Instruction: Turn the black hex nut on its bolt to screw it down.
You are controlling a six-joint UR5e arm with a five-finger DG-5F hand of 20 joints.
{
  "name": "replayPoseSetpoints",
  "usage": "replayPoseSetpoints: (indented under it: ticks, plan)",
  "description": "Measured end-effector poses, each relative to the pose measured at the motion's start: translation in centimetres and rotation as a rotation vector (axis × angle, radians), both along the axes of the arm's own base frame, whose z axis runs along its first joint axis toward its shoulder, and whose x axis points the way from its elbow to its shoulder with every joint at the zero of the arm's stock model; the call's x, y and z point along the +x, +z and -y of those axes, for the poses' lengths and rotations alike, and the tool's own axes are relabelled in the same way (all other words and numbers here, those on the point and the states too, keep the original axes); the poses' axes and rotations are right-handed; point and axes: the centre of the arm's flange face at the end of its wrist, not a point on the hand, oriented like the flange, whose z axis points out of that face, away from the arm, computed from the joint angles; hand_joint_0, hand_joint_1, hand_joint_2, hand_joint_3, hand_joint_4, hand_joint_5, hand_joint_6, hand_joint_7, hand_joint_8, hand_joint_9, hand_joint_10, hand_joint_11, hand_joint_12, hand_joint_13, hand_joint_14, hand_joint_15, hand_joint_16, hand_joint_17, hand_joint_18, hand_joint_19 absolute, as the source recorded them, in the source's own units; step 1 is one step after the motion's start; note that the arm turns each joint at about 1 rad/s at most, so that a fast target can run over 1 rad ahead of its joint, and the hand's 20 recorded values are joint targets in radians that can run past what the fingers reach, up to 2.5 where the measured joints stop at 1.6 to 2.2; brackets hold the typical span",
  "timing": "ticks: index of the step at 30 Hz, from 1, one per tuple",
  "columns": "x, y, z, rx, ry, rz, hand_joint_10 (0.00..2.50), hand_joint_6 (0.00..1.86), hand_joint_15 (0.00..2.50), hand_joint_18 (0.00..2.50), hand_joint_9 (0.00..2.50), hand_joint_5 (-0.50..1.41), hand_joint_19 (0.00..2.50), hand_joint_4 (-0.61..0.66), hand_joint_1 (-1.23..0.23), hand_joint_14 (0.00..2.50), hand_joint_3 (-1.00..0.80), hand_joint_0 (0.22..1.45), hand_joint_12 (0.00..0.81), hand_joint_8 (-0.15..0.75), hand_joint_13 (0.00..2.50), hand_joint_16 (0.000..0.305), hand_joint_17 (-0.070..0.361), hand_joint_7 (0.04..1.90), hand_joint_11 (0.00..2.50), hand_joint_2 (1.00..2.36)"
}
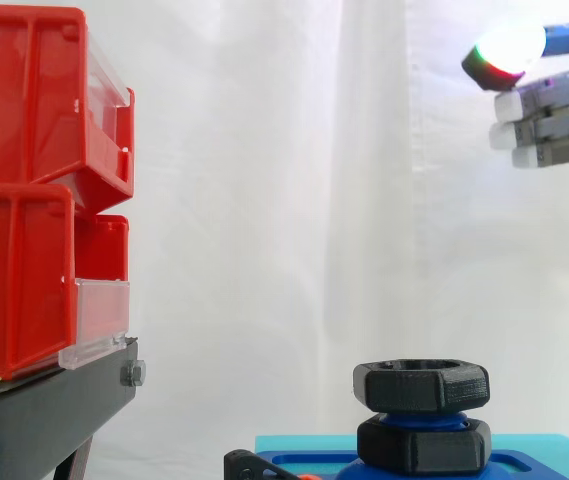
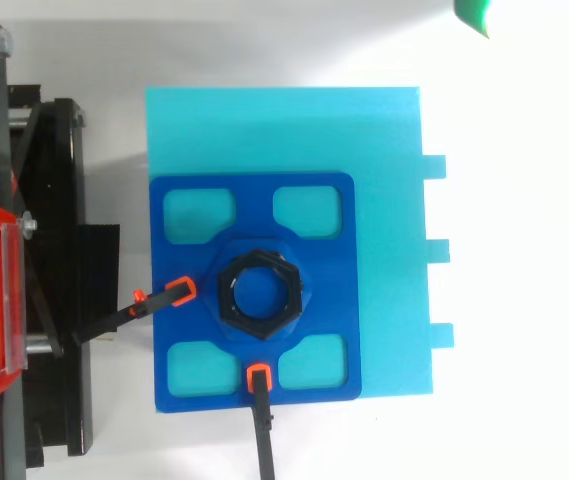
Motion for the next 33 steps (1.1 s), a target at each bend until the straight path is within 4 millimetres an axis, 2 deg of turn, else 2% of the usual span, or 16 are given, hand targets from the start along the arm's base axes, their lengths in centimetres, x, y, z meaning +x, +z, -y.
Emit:
replayPoseSetpoints:
  ticks: [5, 9, 16, 19, 33]
  plan:
    - [1.6, -1.0, -1.3, -0.067, -0.019, 0.019, 0.01, 0.5, 0.09, 0.28, 0.56, -0.18, 0.1, 0.19, -0.55, 0.0, -0.5, 0.52, 0.346, 0.291, 0.42, 0.045, 0.102, 0.76, 0.29, 1.0]
    - [3.6, -2.2, -2.5, -0.107, -0.009, 0.026, 0.01, 0.5, 0.09, 0.27, 0.56, -0.18, 0.08, 0.19, -0.56, 0.0, -0.5, 0.52, 0.342, 0.29, 0.41, 0.043, 0.097, 0.76, 0.29, 1.0]
    - [9.2, -3.8, -5.3, -0.22, 0.061, -0.016, 0.01, 0.5, 0.07, 0.25, 0.56, -0.18, 0.04, 0.19, -0.56, 0.0, -0.5, 0.52, 0.323, 0.292, 0.4, 0.039, 0.088, 0.76, 0.29, 1.0]
    - [10.5, -3.7, -6.2, -0.268, 0.077, -0.025, 0.01, 0.5, 0.06, 0.24, 0.56, -0.18, 0.02, 0.19, -0.56, 0.0, -0.5, 0.52, 0.318, 0.291, 0.4, 0.038, 0.086, 0.77, 0.29, 1.0]
    - [11.6, -3.3, -10.3, -0.518, 0.095, -0.017, 0.01, 0.5, 0.05, 0.23, 0.57, -0.17, 0.0, 0.19, -0.55, 0.0, -0.5, 0.53, 0.305, 0.298, 0.39, 0.035, 0.079, 0.8, 0.28, 1.0]
